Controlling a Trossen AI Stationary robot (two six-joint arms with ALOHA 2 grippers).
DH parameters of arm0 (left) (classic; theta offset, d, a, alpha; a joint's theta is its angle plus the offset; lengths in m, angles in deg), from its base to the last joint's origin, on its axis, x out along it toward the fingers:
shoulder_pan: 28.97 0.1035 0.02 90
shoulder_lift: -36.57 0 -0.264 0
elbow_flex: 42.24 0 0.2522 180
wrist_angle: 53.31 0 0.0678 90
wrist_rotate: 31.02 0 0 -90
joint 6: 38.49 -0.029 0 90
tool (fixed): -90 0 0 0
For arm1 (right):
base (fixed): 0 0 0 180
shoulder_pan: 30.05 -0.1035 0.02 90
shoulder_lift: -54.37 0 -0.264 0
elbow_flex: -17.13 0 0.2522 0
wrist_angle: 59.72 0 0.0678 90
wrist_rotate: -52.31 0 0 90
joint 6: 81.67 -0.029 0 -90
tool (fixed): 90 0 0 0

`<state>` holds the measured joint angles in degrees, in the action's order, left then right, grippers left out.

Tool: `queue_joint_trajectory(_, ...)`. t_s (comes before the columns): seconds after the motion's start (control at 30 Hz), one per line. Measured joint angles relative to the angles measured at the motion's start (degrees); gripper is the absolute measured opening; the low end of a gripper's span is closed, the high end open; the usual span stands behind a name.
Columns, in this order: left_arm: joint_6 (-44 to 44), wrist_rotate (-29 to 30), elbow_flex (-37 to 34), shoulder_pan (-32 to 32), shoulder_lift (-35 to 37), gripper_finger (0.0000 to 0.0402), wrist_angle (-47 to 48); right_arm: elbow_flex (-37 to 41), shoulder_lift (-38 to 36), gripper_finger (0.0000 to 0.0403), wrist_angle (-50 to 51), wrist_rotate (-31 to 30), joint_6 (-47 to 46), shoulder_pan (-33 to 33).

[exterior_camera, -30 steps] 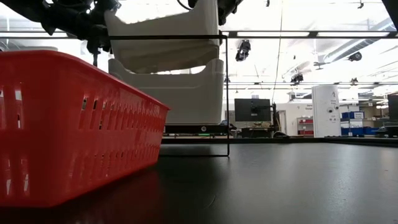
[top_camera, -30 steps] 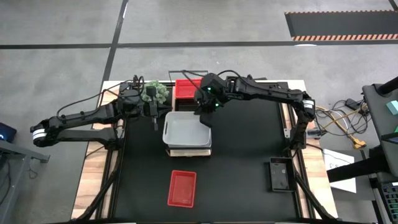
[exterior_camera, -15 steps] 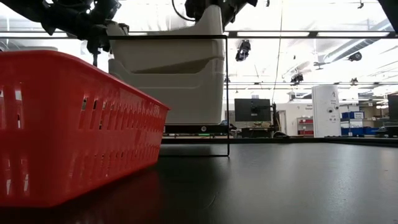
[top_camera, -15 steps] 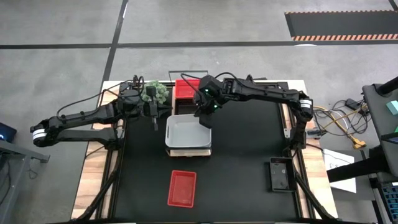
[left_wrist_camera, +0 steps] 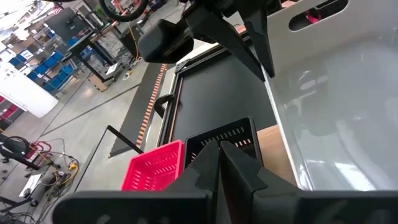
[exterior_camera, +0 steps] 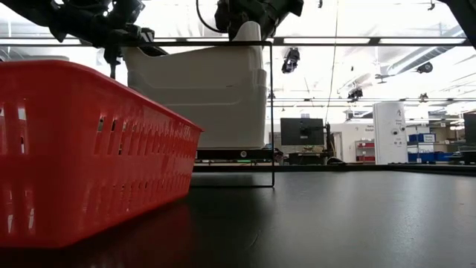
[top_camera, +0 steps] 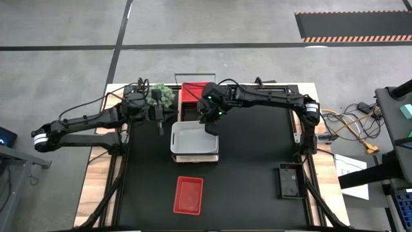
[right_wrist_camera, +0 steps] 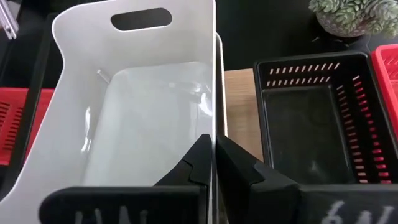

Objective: Stack baskets on shelf by color
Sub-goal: Stack the gray bin on top of the gray bin on the shelf, then stack the black bin on top of the other black bin on the shelf

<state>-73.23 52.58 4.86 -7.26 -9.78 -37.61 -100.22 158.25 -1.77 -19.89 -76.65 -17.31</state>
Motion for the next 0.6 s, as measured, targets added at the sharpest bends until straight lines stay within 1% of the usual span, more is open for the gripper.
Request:
queue_joint_trajectory(0.13,0.00,0.00,0.00,0.00,0.00,0.0000,0.00,0.00,0.16,0.0015,0.04,0.18,0.98,-0.01)
queue_joint_trajectory(0.2,0.00,0.00,0.00,0.02,0.00,0.0000,0.00,0.00,0.15,0.0024,0.14,0.23,0.98,-0.03)
queue_joint_trajectory(0.27,0.00,0.02,0.00,0.00,0.00,0.0000,0.00,0.00,0.11,0.0043,0.50,0.25,0.98,-0.06)
queue_joint_trajectory(0.43,0.00,0.00,0.00,0.01,0.00,0.0000,0.00,0.00,-0.18,0.0105,2.35,0.42,0.98,-0.10)
queue_joint_trajectory(0.6,0.02,0.00,0.00,0.02,0.00,0.0000,0.00,-2.92,-0.32,0.0151,8.08,0.35,0.65,0.28)
